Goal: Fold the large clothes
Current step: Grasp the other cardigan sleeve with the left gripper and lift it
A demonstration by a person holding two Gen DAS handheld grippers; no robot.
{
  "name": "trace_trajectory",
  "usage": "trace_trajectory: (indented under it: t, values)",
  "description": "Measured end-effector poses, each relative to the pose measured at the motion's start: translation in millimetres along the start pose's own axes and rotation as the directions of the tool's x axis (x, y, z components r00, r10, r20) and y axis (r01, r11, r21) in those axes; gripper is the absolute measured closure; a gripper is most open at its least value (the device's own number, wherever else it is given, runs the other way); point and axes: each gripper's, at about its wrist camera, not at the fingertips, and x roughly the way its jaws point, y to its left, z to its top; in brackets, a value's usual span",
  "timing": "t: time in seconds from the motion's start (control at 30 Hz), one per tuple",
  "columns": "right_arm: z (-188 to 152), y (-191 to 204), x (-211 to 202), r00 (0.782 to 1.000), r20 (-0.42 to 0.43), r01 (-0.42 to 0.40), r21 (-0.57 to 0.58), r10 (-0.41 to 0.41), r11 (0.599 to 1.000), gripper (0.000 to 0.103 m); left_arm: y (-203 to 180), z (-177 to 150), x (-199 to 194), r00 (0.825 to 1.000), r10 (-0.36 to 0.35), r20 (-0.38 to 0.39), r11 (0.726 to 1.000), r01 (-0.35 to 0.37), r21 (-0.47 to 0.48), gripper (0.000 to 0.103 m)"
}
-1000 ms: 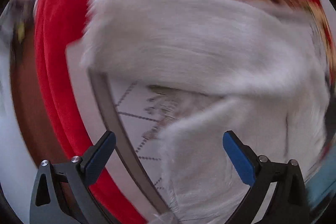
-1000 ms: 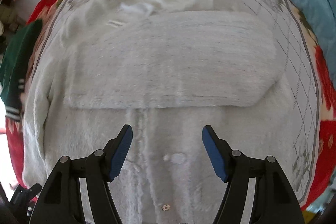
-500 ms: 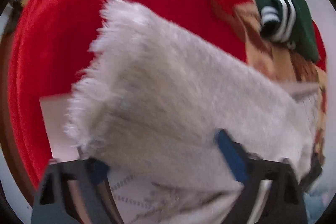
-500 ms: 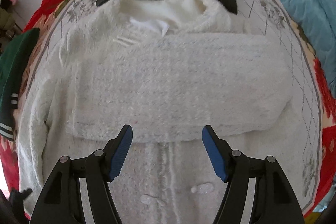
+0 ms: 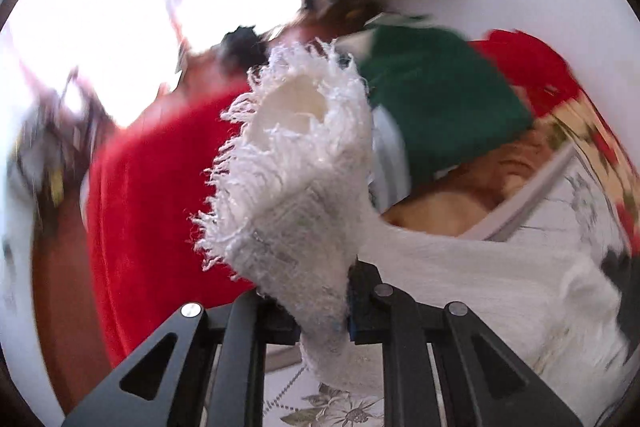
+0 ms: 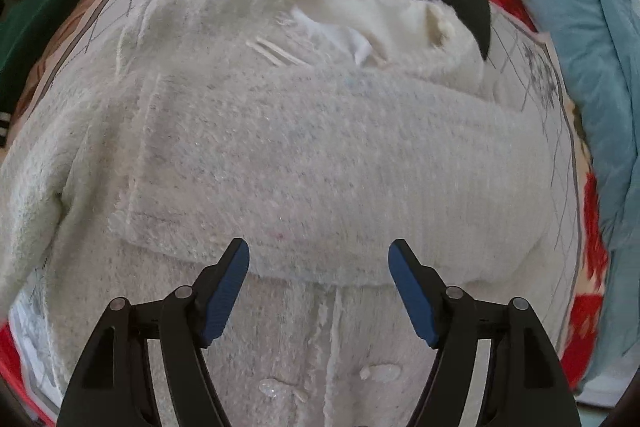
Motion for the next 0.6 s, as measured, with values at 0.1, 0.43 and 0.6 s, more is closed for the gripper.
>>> trace_trajectory:
  t: [0.1,0.43,0.6]
  values:
    - [7.3,-5.9,-0.9,0.999,-0.012,-0.038,0.011,0.038,0.999,0.029,-40.0,4.1,-26.2,0.998,-0.013,0.068,0.987,0.002,0.16,0.092]
    - [3.0,-120.6,-6.7,0.989,0.0,-0.143,0.246,0.148,0.959,0.029,-198.0,-61.6,-105.1,0.966,-0.26,-0.007,0.822,0.225,0.524,0.092]
    - [-24.2,-231.4,6.2,0.993,-0.035,-0.086,0.418,0.11,0.904,0.029,-301.0,-144.6,-142.0,0.914,-0.354,-0.198,0.679,0.397,0.618,0.092]
